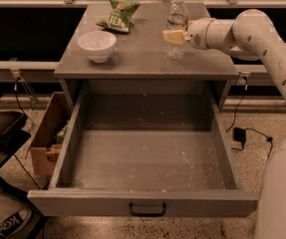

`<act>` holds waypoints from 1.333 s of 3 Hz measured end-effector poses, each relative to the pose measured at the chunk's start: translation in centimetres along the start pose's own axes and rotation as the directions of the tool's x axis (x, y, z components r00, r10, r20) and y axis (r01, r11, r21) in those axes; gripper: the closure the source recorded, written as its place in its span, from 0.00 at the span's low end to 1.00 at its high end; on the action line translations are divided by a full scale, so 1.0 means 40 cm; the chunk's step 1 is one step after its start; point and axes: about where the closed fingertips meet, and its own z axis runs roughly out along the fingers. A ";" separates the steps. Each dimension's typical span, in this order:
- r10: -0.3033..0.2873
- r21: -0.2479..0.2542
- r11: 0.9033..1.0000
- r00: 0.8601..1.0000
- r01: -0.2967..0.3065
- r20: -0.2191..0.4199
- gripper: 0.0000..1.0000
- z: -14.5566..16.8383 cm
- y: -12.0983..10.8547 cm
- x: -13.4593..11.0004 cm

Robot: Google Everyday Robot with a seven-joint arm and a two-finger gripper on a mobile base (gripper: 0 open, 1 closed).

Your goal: Pick water bottle from top drawer and place on counter

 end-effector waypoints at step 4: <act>0.034 0.017 0.999 0.999 -0.034 -0.015 0.36 0.015 -0.022 0.020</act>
Offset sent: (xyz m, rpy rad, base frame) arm 0.0209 -0.0273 -0.0634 0.0110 0.1719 -0.1080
